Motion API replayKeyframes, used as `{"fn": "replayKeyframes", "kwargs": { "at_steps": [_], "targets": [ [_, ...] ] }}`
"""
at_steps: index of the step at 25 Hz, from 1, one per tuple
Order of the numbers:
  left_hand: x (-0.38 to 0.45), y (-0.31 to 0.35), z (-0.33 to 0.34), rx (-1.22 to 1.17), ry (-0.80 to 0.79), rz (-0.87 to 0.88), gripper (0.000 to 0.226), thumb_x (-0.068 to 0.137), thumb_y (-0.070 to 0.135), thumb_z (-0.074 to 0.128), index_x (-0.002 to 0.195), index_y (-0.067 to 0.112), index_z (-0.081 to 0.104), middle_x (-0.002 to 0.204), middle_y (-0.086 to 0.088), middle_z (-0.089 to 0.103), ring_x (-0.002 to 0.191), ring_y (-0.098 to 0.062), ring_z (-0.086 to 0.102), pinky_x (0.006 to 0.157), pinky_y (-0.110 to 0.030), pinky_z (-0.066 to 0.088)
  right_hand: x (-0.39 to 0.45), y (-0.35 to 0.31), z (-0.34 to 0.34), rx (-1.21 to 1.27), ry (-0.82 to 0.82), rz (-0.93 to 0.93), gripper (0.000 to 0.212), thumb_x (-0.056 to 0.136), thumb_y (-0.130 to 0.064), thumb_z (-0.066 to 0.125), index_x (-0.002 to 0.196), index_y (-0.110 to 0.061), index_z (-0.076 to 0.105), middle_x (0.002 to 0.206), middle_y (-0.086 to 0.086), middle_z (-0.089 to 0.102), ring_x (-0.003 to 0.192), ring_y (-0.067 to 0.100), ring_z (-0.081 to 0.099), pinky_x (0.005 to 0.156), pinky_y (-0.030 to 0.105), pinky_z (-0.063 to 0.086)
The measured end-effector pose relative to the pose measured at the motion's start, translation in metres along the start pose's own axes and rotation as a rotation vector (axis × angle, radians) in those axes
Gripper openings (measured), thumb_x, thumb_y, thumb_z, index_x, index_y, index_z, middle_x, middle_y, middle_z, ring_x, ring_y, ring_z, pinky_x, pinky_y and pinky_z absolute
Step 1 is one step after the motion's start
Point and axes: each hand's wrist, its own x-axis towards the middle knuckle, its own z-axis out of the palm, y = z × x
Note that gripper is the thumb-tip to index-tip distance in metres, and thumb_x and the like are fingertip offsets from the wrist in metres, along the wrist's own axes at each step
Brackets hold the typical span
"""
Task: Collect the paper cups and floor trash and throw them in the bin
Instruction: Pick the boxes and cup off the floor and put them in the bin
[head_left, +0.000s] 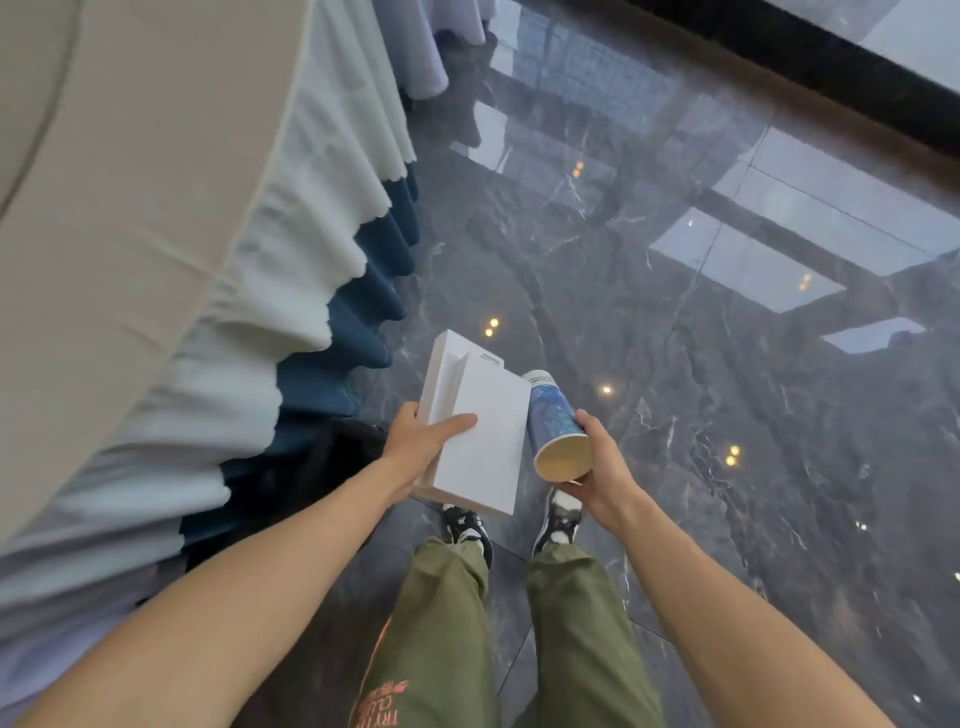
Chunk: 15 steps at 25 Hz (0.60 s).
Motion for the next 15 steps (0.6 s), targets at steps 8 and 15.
{"fn": "replayKeyframes", "kwargs": {
  "at_steps": [8,15],
  "targets": [
    [-0.091,-0.055,-0.042,-0.133,0.118,-0.037,0.060,0.080,0.043,0.086,0.119,0.009,0.054,0.110,-0.006,0.069,0.103,-0.026,0.070,0.079,-0.037,0.055,-0.084,0.035,0.027,-0.142,-0.187,-0.062,0.048,0.091,-0.049,0.064,0.126,-0.016,0.064,0.110,0.013,0.070,0.095,0.023,0.067,0.071,0.036,0.056],
    [-0.150,-0.145,-0.067,-0.193,0.167,-0.083,0.064,0.079,0.047,0.085,0.123,0.010,0.058,0.114,-0.007,0.071,0.103,-0.027,0.070,0.080,-0.040,0.056,-0.124,0.093,0.043,-0.234,-0.299,0.014,0.045,0.092,-0.045,0.065,0.124,-0.014,0.062,0.117,0.017,0.071,0.105,0.031,0.070,0.095,0.054,0.059]
  ]
}}
